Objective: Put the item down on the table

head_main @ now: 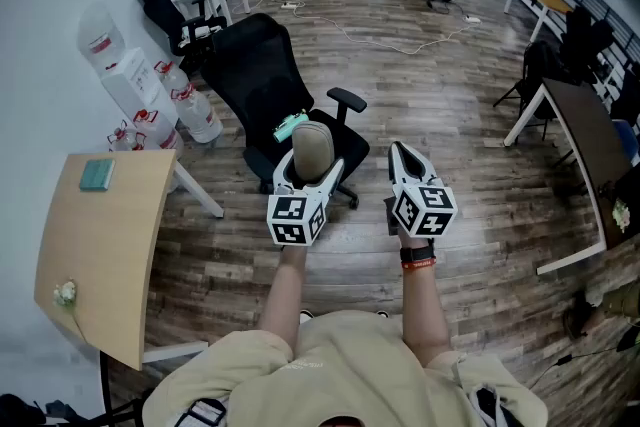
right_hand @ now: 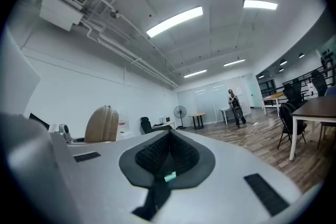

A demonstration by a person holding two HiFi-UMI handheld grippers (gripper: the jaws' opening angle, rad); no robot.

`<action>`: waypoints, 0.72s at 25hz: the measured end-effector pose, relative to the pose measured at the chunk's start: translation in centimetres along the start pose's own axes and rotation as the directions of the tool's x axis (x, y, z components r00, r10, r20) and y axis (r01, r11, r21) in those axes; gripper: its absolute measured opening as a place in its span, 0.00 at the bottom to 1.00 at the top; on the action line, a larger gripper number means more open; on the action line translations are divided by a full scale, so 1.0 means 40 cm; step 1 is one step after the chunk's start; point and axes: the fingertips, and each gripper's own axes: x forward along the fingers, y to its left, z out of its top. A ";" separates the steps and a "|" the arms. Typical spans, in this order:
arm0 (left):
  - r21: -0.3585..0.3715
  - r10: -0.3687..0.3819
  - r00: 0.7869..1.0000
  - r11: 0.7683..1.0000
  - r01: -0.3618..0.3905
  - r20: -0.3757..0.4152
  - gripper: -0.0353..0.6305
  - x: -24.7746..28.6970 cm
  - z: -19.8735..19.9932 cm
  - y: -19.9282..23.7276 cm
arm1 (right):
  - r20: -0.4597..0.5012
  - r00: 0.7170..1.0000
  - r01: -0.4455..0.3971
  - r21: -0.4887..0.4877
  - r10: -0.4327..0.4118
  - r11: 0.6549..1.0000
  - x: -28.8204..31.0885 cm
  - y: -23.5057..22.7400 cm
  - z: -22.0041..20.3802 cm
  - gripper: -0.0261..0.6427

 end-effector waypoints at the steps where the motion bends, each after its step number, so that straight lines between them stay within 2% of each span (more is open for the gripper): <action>1: 0.000 -0.003 1.000 1.000 0.003 0.000 0.62 -0.008 0.002 0.012 | -0.003 1.000 -0.001 0.002 0.001 1.000 0.006 0.015 -0.003 0.06; 5: -0.001 0.000 1.000 1.000 0.000 -0.001 0.62 -0.045 0.010 0.067 | -0.014 1.000 -0.010 0.013 0.010 1.000 0.034 0.079 -0.015 0.06; 11: 0.002 0.046 0.999 0.999 -0.046 0.008 0.62 -0.124 0.017 0.183 | -0.014 0.998 -0.060 0.049 0.060 0.997 0.097 0.206 -0.049 0.06; 18: 0.015 0.141 0.990 0.990 -0.142 0.013 0.62 -0.297 0.034 0.389 | -0.028 0.984 -0.173 0.061 0.175 0.983 0.186 0.477 -0.093 0.06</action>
